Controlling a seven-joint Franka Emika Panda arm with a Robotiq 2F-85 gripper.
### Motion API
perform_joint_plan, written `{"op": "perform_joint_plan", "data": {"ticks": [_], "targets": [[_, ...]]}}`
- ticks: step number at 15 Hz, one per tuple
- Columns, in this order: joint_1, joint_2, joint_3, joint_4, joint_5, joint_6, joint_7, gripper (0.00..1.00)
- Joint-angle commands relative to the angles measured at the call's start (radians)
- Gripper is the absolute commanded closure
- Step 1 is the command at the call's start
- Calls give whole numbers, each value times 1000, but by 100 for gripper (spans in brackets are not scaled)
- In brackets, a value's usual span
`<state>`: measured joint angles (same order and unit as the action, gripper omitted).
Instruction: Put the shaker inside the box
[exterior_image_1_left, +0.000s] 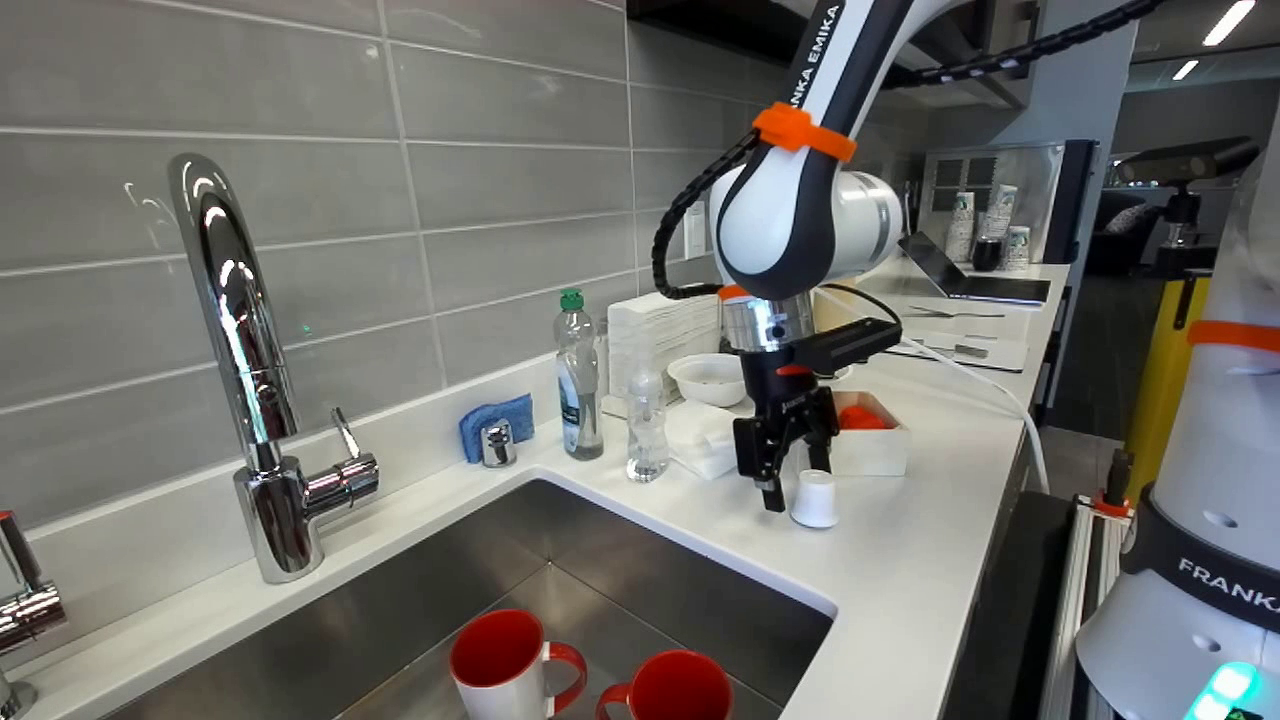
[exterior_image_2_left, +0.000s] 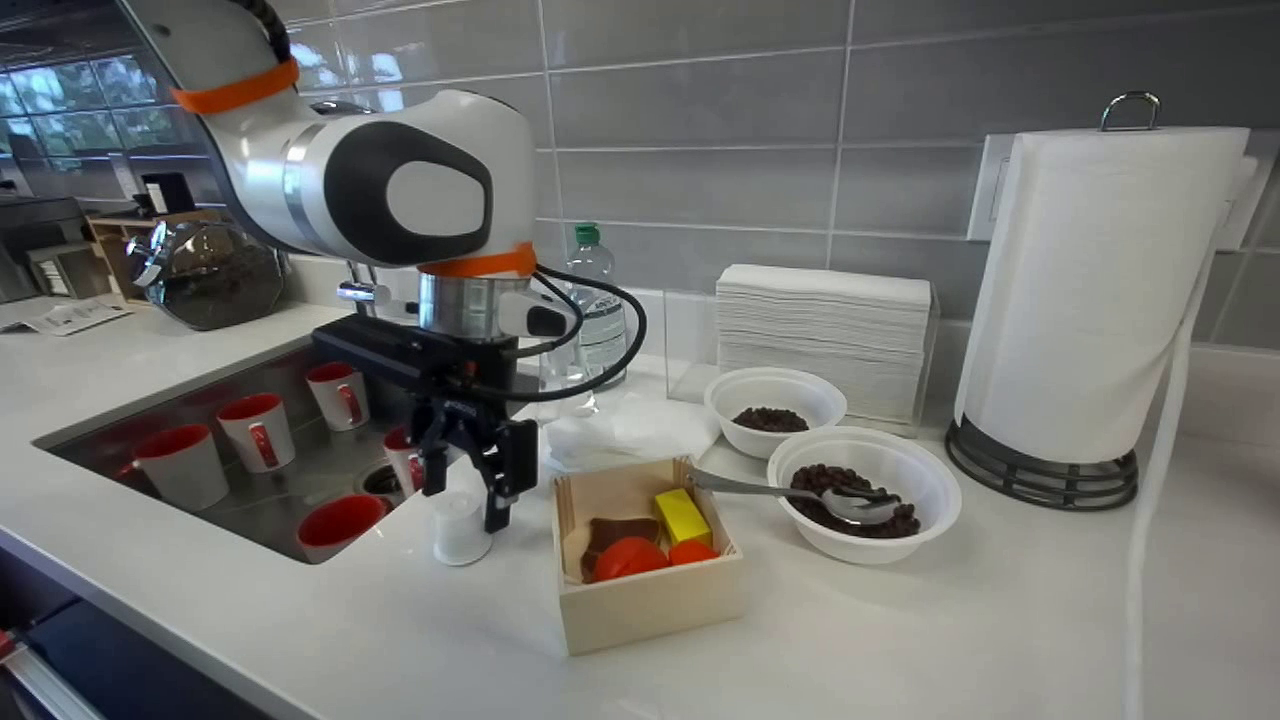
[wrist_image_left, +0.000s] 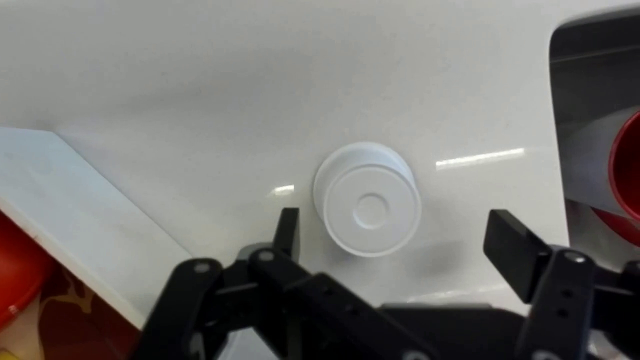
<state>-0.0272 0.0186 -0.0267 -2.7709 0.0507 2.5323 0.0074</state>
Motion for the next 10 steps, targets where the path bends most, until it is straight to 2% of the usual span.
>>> {"op": "perform_joint_plan", "data": {"ticks": [1,2,3,6,7,9,10], "targets": [[2,11,6,2,53,5,-47,31],[1,9,5,2,50,-3,-45,23],[1,7,5,2,59,-11,-58,20],[-1,5,4,2,72,-24,-78,24],[-2,3,4,2,83,-31,-92,48],[-2,3,3,2,89,-39,-102,52],[-3,3,3,2,90,-45,-107,62]]}}
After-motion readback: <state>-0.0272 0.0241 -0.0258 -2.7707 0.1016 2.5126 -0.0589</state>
